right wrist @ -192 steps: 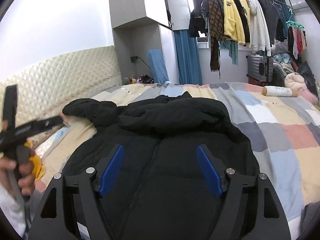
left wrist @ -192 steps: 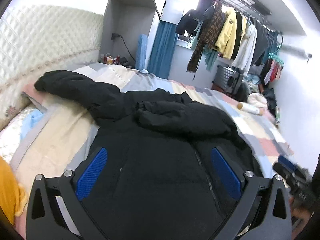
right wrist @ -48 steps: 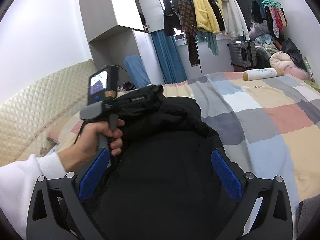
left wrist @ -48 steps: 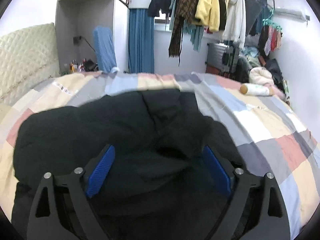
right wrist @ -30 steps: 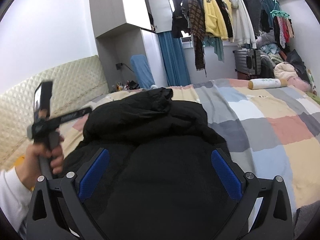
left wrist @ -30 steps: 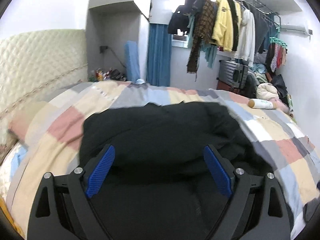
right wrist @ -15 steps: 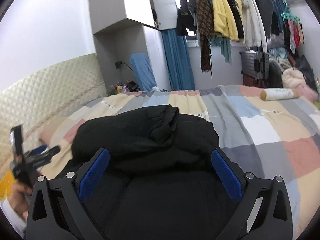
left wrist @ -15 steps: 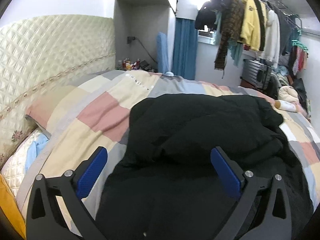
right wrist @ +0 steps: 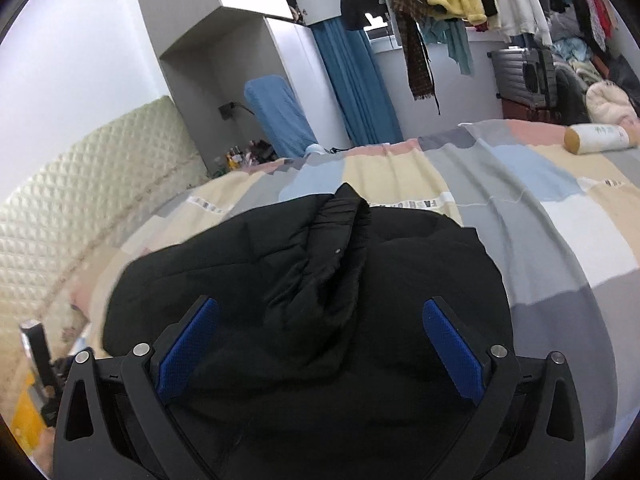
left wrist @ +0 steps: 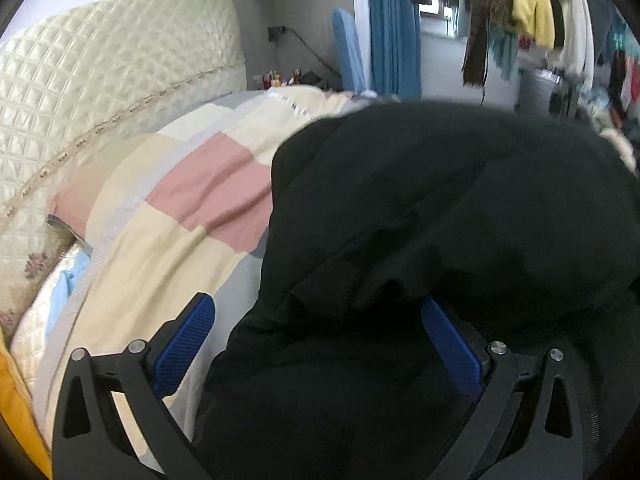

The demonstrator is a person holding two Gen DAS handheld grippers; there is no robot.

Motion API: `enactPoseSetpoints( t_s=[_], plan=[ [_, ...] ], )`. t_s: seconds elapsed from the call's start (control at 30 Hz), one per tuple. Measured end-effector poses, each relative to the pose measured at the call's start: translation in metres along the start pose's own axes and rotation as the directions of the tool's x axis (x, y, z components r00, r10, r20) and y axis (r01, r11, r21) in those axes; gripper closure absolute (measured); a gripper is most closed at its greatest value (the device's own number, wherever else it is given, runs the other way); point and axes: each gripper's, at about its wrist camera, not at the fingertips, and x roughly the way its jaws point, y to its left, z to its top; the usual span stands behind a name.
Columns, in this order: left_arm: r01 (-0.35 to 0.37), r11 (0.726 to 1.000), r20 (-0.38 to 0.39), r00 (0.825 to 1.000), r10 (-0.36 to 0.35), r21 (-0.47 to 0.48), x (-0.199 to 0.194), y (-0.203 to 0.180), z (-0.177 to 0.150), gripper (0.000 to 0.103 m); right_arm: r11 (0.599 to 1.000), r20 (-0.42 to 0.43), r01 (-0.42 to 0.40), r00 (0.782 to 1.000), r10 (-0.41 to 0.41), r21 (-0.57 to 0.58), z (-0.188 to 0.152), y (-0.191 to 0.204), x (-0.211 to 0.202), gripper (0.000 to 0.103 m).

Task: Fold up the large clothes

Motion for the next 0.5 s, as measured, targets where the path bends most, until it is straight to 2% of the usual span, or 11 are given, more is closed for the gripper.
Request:
enactPoseSetpoints(
  t_s=[0.2, 0.3, 0.33, 0.43, 0.5],
  plan=[
    [-0.045, 0.998, -0.029, 0.999, 0.046, 0.032, 0.022, -0.003, -0.005, 0.000, 1.000, -0.041, -0.026, 0.999, 0.026, -0.002, -0.002, -0.003, 0.030, 0.038],
    [-0.061, 0.998, -0.038, 0.997, 0.061, 0.011, 0.030, 0.000, -0.005, 0.000, 0.998, -0.057, -0.040, 0.998, 0.038, -0.040, -0.003, 0.008, 0.038, 0.066],
    [-0.053, 0.999, -0.047, 0.997, 0.053, -0.008, 0.033, 0.004, -0.005, 0.000, 0.997, -0.053, -0.032, 0.998, 0.029, -0.067, -0.004, 0.013, 0.038, 0.072],
    [-0.028, 0.998, -0.064, 0.998, 0.025, -0.054, 0.037, 0.012, -0.005, 0.000, 0.993, -0.028, -0.023, 0.999, 0.020, -0.113, -0.002, 0.020, 0.036, 0.084],
    [-0.014, 0.995, -0.068, 0.998, 0.007, -0.098, 0.039, 0.020, -0.004, 0.000, 0.991, -0.008, -0.009, 1.000, 0.008, -0.136, 0.001, 0.022, 0.031, 0.088]
  ],
)
